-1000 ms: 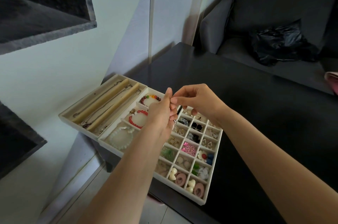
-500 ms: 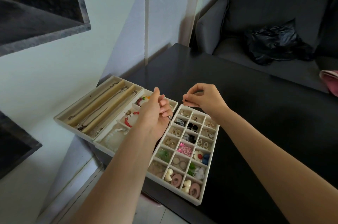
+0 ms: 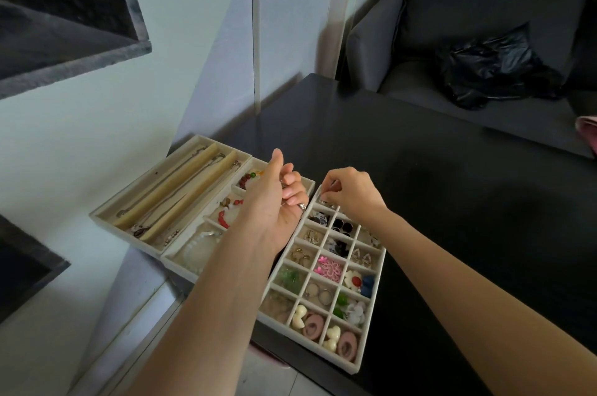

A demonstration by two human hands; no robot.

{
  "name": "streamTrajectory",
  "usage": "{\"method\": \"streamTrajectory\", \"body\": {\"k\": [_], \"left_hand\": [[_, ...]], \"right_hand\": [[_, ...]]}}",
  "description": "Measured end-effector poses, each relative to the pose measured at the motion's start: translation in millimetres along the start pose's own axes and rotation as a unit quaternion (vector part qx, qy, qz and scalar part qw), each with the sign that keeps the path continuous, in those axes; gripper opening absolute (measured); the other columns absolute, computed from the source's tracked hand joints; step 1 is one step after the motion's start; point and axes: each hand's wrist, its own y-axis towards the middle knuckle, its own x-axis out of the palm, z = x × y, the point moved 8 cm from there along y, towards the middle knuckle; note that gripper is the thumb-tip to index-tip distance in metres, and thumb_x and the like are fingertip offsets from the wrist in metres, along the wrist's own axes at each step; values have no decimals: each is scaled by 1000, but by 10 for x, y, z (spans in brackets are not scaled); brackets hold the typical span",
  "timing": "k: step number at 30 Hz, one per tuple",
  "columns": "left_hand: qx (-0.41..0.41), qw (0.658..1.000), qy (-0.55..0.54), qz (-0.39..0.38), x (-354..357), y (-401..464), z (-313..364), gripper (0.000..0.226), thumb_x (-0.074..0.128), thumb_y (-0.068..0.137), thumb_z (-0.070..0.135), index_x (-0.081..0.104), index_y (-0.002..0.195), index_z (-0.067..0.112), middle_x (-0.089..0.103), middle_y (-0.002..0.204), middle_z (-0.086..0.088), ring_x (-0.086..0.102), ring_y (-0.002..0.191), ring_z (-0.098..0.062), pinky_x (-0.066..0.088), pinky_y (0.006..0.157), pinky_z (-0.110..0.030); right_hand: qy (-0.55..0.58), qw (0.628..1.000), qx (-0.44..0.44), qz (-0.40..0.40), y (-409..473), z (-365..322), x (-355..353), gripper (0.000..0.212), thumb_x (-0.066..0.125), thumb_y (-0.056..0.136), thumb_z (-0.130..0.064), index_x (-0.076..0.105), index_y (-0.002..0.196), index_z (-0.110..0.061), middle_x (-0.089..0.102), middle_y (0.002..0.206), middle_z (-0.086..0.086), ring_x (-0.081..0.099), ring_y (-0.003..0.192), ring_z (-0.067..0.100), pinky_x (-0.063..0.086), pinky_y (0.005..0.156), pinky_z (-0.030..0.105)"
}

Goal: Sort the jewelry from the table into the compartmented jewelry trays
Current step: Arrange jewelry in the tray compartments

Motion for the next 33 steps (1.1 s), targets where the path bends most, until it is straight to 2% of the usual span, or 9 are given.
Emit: {"method": "streamTrajectory", "body": {"k": [11, 19, 23, 27, 33], "left_hand": [[1, 1000, 6, -9, 23, 8, 0, 40, 43, 98, 37, 48, 68, 10, 42, 45, 5, 35, 31, -6, 28, 32, -13], [13, 1000, 2, -10, 16, 9, 43, 39, 42, 99, 35, 46, 68, 11, 41, 43, 6, 35, 30, -5, 28, 31, -13], [11, 1000, -1, -6, 9, 3, 56, 38, 43, 98, 36, 46, 70, 10, 41, 44, 5, 34, 31, -5, 28, 31, -13], [2, 1000, -10, -7, 26, -11, 47, 38, 42, 98, 36, 47, 71, 10, 41, 44, 4, 34, 31, -5, 27, 31, -13], [-14, 999, -39, -24, 97, -59, 30, 36, 38, 101, 30, 49, 74, 9, 41, 45, 3, 33, 31, -5, 26, 32, -13]], "right_hand": [[-17, 1000, 11, -2, -13, 4, 58, 6, 66, 87, -17, 62, 87, -22, 60, 89, -5, 60, 82, 11, 52, 65, 27], [-1, 999, 15, 41, -52, 95, -122, 4, 62, 90, -21, 63, 93, -21, 62, 92, -4, 61, 85, 11, 56, 74, 33], [-42, 999, -11, 5, -112, 57, -118, 12, 58, 93, -17, 67, 99, -22, 59, 96, -9, 61, 86, 9, 55, 76, 29], [-79, 996, -37, -26, -143, -10, -54, 19, 53, 95, -16, 68, 106, -21, 48, 101, -13, 56, 85, 7, 50, 69, 20], [-85, 995, -27, -53, -160, -40, -8, 20, 52, 95, -16, 69, 105, -20, 49, 100, -11, 57, 75, 8, 47, 61, 17]]}}
